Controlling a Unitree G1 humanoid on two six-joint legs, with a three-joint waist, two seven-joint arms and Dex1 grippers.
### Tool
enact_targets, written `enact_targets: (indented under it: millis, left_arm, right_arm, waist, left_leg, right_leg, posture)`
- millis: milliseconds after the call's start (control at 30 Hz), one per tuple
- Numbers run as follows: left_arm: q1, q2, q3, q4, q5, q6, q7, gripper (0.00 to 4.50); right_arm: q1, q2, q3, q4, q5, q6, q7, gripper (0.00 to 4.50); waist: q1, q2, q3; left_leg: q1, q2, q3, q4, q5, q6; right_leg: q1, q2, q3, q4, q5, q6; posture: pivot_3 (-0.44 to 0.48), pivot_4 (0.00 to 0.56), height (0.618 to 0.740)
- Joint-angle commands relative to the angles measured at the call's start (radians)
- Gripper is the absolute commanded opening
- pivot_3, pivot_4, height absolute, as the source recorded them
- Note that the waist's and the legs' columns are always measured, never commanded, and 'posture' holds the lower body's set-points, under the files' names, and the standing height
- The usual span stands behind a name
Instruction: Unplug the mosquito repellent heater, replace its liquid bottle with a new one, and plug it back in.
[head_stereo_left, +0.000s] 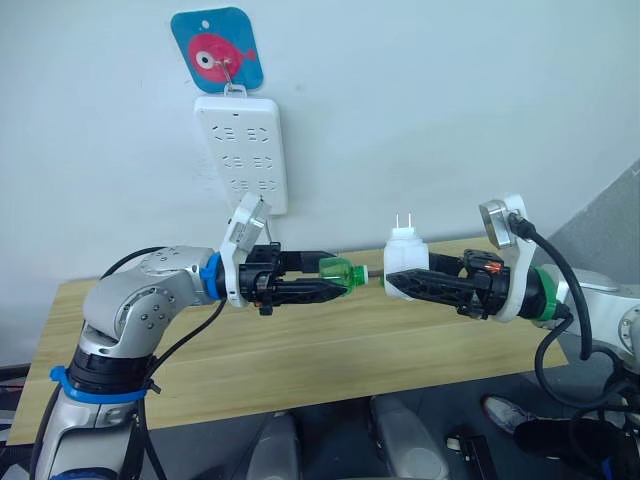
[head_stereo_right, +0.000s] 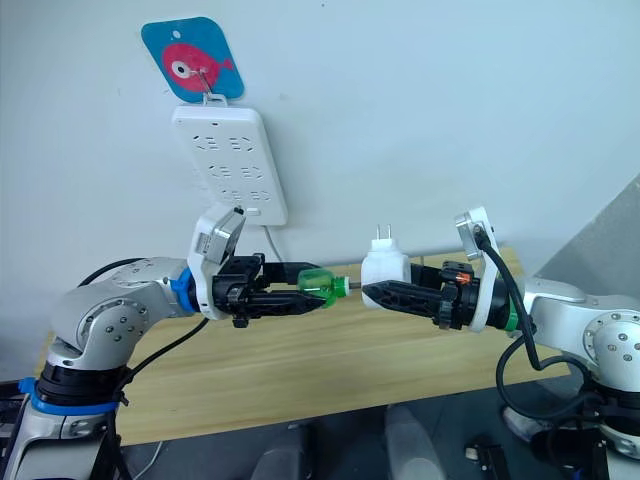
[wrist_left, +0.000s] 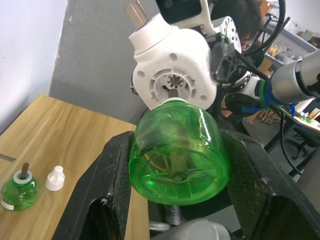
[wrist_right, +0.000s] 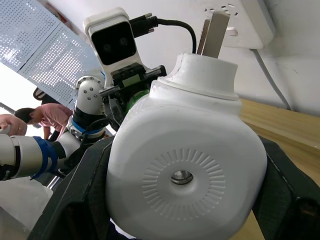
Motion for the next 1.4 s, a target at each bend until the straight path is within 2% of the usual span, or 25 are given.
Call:
enact_targets:
  millis: [33,467,933,1100,1400]
  left_arm:
    - [-0.007,-0.010,0.008,-0.032,-0.019,-0.012,-0.009,2.25]
    - [-0.008,-0.028,0.000,-0.038,-0.010,-0.020,-0.011,2.25]
    - [-0.021,-0.028,-0.040,-0.027,0.050,-0.081,-0.087,2.25]
    - [-0.041,-0.047,-0.036,-0.004,0.066,-0.090,-0.068,2.25]
    - [-0.026,-0.047,-0.035,-0.023,0.087,-0.102,-0.067,2.25]
  right_arm:
    - [-0.009,0.000,-0.004,-0.038,0.028,-0.025,0.005,3.15]
    - [-0.002,-0.003,0.016,-0.044,0.014,-0.030,0.006,3.15]
    - [-0.012,-0.042,0.031,-0.045,0.085,-0.002,0.041,3.15]
    - [-0.012,-0.058,0.037,-0.035,0.098,0.007,0.060,3.15]
    - [-0.015,-0.052,0.036,-0.028,0.104,-0.019,0.015,3.15]
  waist:
    - [0.000,0.000,0.000]
    - [0.000,0.000,-0.008]
    - [-0.001,0.000,-0.022]
    - [0.000,0.000,-0.022]
    - [-0.001,0.000,-0.022]
  left_leg:
    - [0.000,0.000,0.000,0.000,0.000,0.000]
    - [0.000,0.000,0.000,0.000,0.000,0.000]
    - [0.001,0.000,0.000,0.000,0.000,0.000]
    - [0.001,0.000,0.000,0.000,0.000,0.000]
    - [0.001,0.000,0.000,0.001,0.000,0.000]
  right_leg:
    - [0.000,0.000,0.000,0.000,0.000,0.000]
    - [0.000,0.000,0.000,0.000,0.000,0.000]
    - [0.001,0.000,0.000,0.000,0.000,0.000]
    - [0.001,0.001,0.000,0.000,0.000,0.000]
    - [0.001,0.001,0.000,0.000,0.000,0.000]
  posture:
    - [-0.195,0.156,0.734]
    - [-0.195,0.153,0.734]
    - [-0.200,0.150,0.734]
    - [-0.196,0.151,0.734]
    - [-0.195,0.153,0.734]
